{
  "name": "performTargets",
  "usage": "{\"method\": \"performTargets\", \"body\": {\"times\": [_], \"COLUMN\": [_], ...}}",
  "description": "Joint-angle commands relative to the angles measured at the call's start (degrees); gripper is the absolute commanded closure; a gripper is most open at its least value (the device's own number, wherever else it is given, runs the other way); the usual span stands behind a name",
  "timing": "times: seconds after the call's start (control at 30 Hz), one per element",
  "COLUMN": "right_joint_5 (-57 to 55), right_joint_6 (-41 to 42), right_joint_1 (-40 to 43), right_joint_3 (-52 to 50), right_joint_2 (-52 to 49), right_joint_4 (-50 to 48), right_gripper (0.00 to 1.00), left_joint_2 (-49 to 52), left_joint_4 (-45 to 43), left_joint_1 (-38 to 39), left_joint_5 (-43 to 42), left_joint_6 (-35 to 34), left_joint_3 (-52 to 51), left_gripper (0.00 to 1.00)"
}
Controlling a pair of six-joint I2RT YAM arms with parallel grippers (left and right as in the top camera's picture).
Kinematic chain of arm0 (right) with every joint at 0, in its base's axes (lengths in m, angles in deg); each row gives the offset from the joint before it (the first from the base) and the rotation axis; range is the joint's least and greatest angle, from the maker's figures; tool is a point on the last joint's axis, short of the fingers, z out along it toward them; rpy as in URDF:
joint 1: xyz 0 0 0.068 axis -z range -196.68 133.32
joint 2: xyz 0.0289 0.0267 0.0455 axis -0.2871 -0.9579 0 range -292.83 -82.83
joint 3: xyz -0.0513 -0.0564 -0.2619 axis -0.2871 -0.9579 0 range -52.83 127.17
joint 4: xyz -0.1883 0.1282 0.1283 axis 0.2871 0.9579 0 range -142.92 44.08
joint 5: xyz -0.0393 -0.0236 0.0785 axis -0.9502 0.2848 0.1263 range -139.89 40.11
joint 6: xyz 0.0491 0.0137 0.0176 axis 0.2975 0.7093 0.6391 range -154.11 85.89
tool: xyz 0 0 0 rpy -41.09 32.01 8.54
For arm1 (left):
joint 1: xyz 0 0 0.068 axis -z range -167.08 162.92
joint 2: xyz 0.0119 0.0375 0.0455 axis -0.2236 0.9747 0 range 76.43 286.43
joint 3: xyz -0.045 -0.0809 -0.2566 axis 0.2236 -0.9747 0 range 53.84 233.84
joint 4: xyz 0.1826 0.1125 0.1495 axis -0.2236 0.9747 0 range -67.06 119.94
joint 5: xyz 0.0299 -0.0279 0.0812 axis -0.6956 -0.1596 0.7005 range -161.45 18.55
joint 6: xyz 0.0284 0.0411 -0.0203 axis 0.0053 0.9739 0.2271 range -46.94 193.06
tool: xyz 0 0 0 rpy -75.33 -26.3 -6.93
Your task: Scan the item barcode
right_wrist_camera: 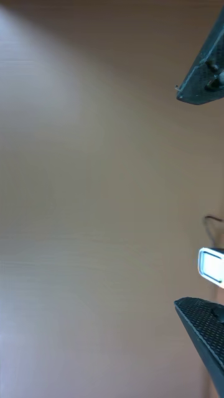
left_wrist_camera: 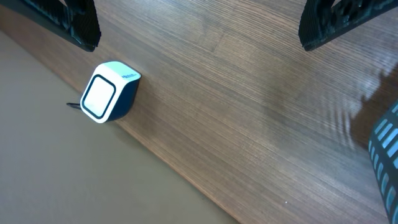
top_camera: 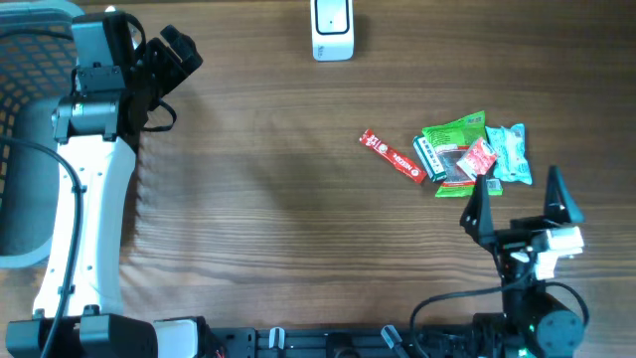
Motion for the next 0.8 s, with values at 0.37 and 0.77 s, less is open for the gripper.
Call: {"method": "performTargets", "body": {"times": [0.37, 0.77], "right_joint_5": [0.8, 0.9], "right_joint_6": [5.5, 3.9], "right_joint_1": [0.3, 0.3], "right_joint_3": [-3.6, -3.6], "right_joint_2": [0.9, 0.9], "right_joint_4": [22.4, 22.0], "right_gripper": [0.0, 0.0], "left_joint_2": [-0.1, -0.1], "left_joint_4": [-0.2, -0.2], "left_joint_1": [-0.2, -0.2], "left_joint_5": [0.8, 0.8], "left_joint_6": [0.9, 0.9], "left_joint_3": [0.7, 0.7], "left_gripper": [0.0, 0.0]}}
